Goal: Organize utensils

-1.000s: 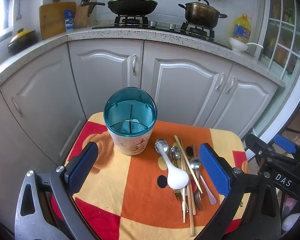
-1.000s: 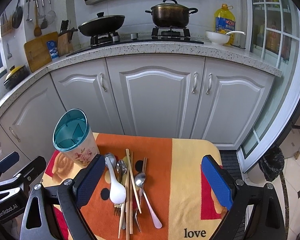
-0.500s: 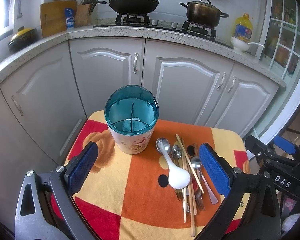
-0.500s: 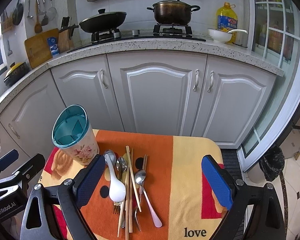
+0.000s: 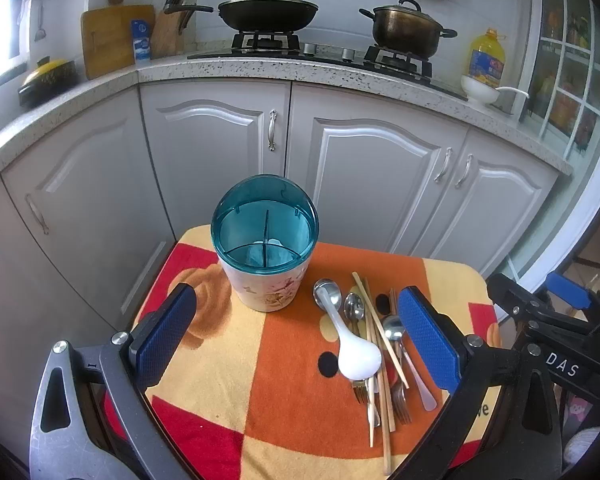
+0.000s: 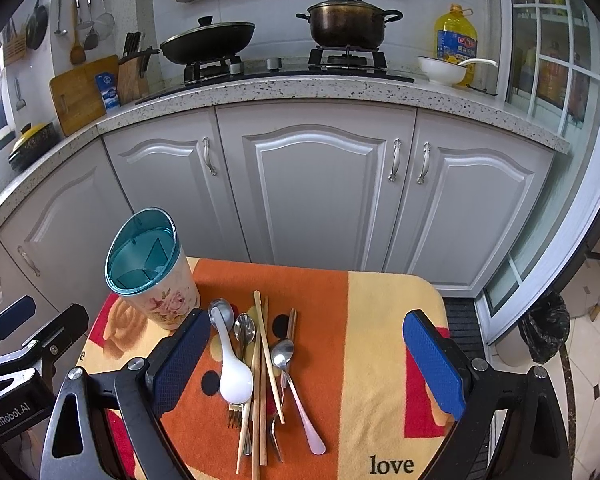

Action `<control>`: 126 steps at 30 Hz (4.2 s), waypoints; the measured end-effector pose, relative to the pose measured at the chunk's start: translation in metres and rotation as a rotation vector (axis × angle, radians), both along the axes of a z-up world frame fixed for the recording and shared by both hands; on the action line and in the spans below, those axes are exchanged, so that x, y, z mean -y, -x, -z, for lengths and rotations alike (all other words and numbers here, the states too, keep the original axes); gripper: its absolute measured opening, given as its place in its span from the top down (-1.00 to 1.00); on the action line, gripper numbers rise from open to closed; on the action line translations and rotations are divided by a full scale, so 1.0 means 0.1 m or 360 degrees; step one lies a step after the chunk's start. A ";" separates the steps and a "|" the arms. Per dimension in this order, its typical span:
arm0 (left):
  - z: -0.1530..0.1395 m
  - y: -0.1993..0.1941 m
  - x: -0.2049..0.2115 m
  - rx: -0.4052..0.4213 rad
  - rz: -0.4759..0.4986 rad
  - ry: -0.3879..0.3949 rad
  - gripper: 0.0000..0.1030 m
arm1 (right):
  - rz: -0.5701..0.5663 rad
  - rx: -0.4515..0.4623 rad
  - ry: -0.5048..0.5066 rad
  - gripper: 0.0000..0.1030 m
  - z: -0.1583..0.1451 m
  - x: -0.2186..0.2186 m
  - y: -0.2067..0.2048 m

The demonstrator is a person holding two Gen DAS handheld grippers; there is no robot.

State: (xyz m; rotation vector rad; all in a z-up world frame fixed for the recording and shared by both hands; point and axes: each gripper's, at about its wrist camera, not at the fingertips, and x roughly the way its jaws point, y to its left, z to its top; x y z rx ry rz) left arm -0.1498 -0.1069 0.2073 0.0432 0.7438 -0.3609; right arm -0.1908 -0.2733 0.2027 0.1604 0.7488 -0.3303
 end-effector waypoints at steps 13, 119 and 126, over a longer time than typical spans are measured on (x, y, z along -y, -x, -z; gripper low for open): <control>0.05 0.00 0.01 -0.0027 -0.0005 0.0001 -0.97 | -0.0009 -0.0025 -0.0010 -0.88 0.06 0.01 -0.01; 1.80 -1.04 0.82 -0.0647 0.0379 -0.0281 0.64 | -0.0552 -0.0435 -0.0858 0.27 1.77 1.04 -0.42; 1.79 -1.00 0.72 -0.0638 0.0395 -0.0276 0.76 | -0.0623 -0.0447 -0.0704 0.63 1.82 0.91 -0.50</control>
